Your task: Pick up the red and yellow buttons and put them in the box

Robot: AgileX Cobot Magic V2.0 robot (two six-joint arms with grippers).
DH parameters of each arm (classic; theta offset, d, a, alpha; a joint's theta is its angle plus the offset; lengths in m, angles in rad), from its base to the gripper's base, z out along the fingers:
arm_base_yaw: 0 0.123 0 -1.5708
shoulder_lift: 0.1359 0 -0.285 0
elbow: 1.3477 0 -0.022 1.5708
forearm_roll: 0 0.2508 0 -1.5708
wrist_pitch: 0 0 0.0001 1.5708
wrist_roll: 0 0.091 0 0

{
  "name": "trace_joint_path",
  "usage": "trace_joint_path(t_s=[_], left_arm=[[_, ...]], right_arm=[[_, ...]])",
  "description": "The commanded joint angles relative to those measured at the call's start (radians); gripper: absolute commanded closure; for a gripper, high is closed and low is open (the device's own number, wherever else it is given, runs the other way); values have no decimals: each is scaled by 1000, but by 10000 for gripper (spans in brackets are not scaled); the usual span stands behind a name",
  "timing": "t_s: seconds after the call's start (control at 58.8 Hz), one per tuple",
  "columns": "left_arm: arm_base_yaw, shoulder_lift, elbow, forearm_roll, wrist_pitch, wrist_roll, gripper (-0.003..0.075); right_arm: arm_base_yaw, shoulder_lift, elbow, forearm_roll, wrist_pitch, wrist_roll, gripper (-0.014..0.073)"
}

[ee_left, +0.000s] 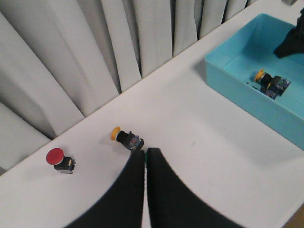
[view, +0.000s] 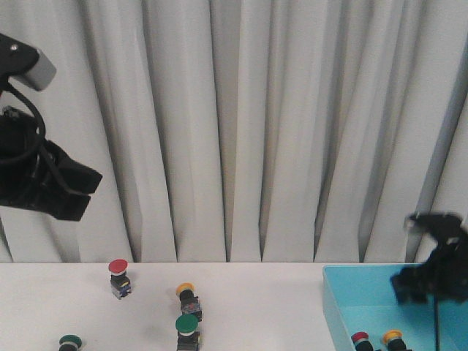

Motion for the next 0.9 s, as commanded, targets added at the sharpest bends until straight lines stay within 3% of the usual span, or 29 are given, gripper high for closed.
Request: trace_joint_path(t_s=[0.0, 0.17, 0.289, 0.357, 0.493, 0.629, 0.884], left_arm=[[-4, -26, 3, -17, -76, -10, 716], [-4, -26, 13, -23, -102, -10, 716], [-4, -27, 13, -31, -117, -10, 716], [-4, -27, 13, -30, -117, -10, 716], [-4, -27, 13, -30, -117, -10, 716], [-4, -27, 13, -30, -117, -10, 716], [-4, -26, 13, -30, -116, -10, 716]], right_arm=[[-4, -192, -28, 40, -54, -10, 104], [-4, -441, -28, 163, -56, -95, 123], [-4, -621, -28, 267, -63, -191, 209], [-4, -727, -28, 329, -67, -240, 313], [-3, -918, -25, 369, -57, -313, 610], [8, -1029, -25, 355, -68, -315, 603], [174, -1052, -25, 267, -133, -314, 602]])
